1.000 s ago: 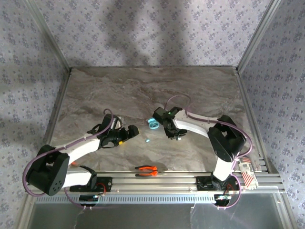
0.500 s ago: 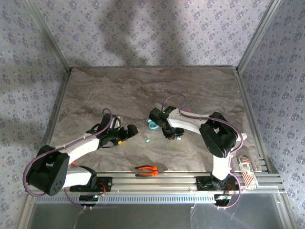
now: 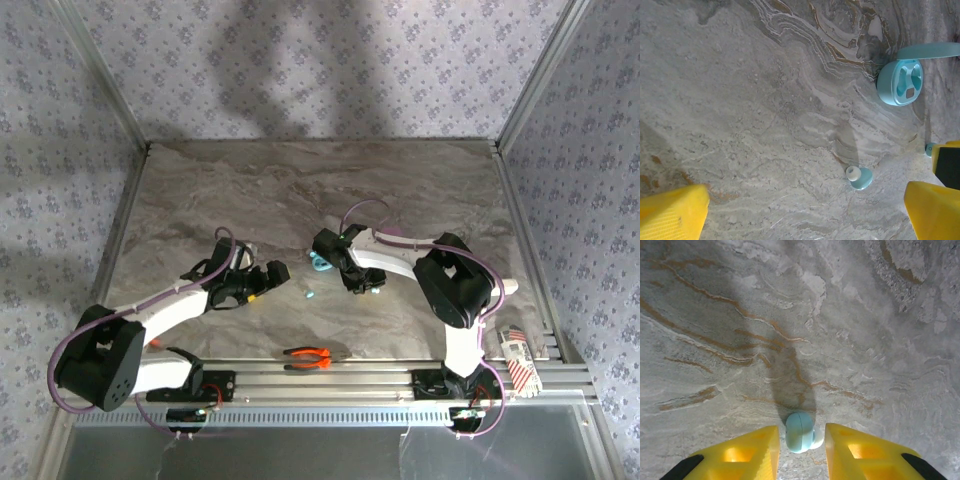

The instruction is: Insert the wireless bluetooth earbuds into the charging case

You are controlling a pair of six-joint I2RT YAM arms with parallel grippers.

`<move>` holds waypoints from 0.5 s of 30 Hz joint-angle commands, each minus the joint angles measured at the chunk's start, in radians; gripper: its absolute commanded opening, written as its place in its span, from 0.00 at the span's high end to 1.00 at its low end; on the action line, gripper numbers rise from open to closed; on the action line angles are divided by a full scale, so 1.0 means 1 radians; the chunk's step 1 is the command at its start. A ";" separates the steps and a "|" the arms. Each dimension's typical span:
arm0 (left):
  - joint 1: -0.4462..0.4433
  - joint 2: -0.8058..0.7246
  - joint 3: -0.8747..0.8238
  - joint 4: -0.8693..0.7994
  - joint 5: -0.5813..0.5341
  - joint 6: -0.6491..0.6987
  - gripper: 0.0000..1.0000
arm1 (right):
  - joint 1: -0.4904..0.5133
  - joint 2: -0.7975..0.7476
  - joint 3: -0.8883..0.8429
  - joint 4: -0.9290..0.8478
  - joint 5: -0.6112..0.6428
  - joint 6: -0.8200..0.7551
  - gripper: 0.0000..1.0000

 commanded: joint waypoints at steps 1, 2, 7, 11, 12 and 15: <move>0.006 -0.020 -0.010 0.004 0.015 0.018 0.00 | -0.003 0.020 -0.020 -0.011 0.002 0.035 0.69; 0.006 -0.020 -0.011 0.004 0.015 0.017 0.00 | -0.003 0.021 -0.021 -0.009 0.000 0.035 0.69; 0.007 -0.020 -0.010 0.002 0.015 0.017 0.00 | -0.007 0.027 -0.029 0.000 -0.012 0.035 0.69; 0.007 -0.019 -0.008 0.003 0.015 0.018 0.00 | -0.009 0.031 -0.031 0.005 -0.023 0.032 0.71; 0.007 -0.019 -0.008 0.004 0.015 0.018 0.00 | -0.009 0.032 -0.032 0.006 -0.025 0.032 0.71; 0.007 -0.018 -0.008 0.005 0.015 0.018 0.00 | -0.012 0.034 -0.037 0.012 -0.031 0.029 0.73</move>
